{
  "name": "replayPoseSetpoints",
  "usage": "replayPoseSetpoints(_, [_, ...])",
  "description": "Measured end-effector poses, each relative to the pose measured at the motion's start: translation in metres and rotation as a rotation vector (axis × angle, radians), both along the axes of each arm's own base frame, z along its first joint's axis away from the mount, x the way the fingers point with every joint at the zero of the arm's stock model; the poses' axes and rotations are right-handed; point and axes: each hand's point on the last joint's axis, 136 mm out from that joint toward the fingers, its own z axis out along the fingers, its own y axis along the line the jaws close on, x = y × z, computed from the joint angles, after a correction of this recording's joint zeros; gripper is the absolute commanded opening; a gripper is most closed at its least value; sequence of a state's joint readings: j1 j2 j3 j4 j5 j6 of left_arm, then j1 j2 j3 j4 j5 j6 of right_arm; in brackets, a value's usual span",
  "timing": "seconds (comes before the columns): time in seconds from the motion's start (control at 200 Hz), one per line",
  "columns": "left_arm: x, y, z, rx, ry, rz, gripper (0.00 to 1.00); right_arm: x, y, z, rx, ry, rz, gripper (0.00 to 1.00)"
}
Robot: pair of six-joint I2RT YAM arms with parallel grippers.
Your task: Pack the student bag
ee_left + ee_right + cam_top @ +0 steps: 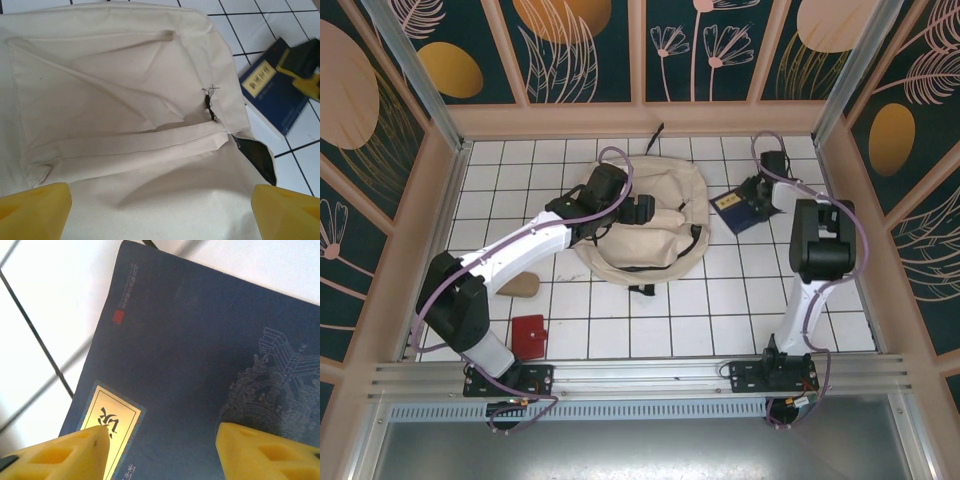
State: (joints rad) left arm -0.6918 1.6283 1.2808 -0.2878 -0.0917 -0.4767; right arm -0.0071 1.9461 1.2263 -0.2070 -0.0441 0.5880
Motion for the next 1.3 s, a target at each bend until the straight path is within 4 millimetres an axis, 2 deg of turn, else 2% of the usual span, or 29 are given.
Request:
replayPoseSetpoints(0.13, [0.001, 0.000, -0.004, 0.007, 0.007, 0.000, 0.93, -0.059, 0.005, -0.001, 0.050, 0.035, -0.058, 0.59])
replayPoseSetpoints(0.185, [0.001, -0.001, -0.006, 0.008, 0.009, 0.000, 0.93, -0.078, 0.007, -0.002, 0.045, 0.055, -0.068, 0.59])
replayPoseSetpoints(0.29, [0.001, -0.001, -0.007, 0.010, 0.013, -0.001, 0.94, -0.088, 0.008, 0.000, -0.005, 0.091, -0.055, 0.59])
replayPoseSetpoints(0.38, [0.001, -0.001, -0.011, 0.015, 0.019, -0.001, 0.93, -0.077, 0.009, 0.005, -0.039, 0.105, -0.019, 0.60])
replayPoseSetpoints(0.49, [0.001, -0.001, -0.013, 0.017, 0.022, -0.001, 0.94, -0.039, 0.009, 0.012, -0.066, 0.070, 0.021, 0.61])
replayPoseSetpoints(0.595, [0.001, -0.001, -0.013, 0.017, 0.022, -0.001, 0.94, -0.016, 0.009, 0.006, -0.083, 0.065, 0.050, 0.62])
replayPoseSetpoints(0.671, [0.001, -0.002, -0.013, 0.016, 0.023, -0.001, 0.94, -0.010, 0.005, -0.004, -0.088, 0.082, 0.055, 0.62])
replayPoseSetpoints(0.731, [0.001, -0.002, -0.013, 0.013, 0.025, -0.001, 0.94, -0.007, 0.001, -0.001, -0.085, 0.074, 0.045, 0.62])
replayPoseSetpoints(0.861, [0.001, -0.004, -0.012, -0.003, 0.029, -0.004, 0.95, -0.011, -0.022, -0.004, -0.082, 0.066, -0.008, 0.61])
replayPoseSetpoints(0.926, [0.000, -0.006, -0.011, -0.015, 0.030, -0.009, 0.95, -0.024, -0.039, -0.003, -0.076, 0.056, -0.054, 0.59])
replayPoseSetpoints(0.981, [0.001, -0.008, -0.010, -0.025, 0.028, -0.009, 0.95, -0.043, -0.055, -0.004, -0.067, 0.063, -0.109, 0.58])
replayPoseSetpoints(1.051, [0.002, -0.010, -0.010, -0.033, 0.029, -0.013, 0.95, -0.076, -0.074, -0.003, -0.051, 0.073, -0.194, 0.57])
replayPoseSetpoints(1.121, [0.002, -0.012, -0.012, -0.037, 0.034, -0.017, 0.96, -0.114, -0.083, -0.003, -0.039, 0.101, -0.270, 0.64])
replayPoseSetpoints(1.166, [0.002, -0.015, -0.015, -0.043, 0.039, -0.024, 0.95, -0.137, -0.078, -0.001, -0.028, 0.119, -0.290, 0.66])
replayPoseSetpoints(1.221, [0.002, -0.018, -0.018, -0.048, 0.049, -0.036, 0.95, -0.153, -0.063, 0.005, -0.017, 0.123, -0.277, 0.68])
replayPoseSetpoints(1.301, [0.004, -0.024, -0.022, -0.056, 0.064, -0.052, 0.95, -0.158, -0.034, 0.015, -0.014, 0.114, -0.200, 0.68])
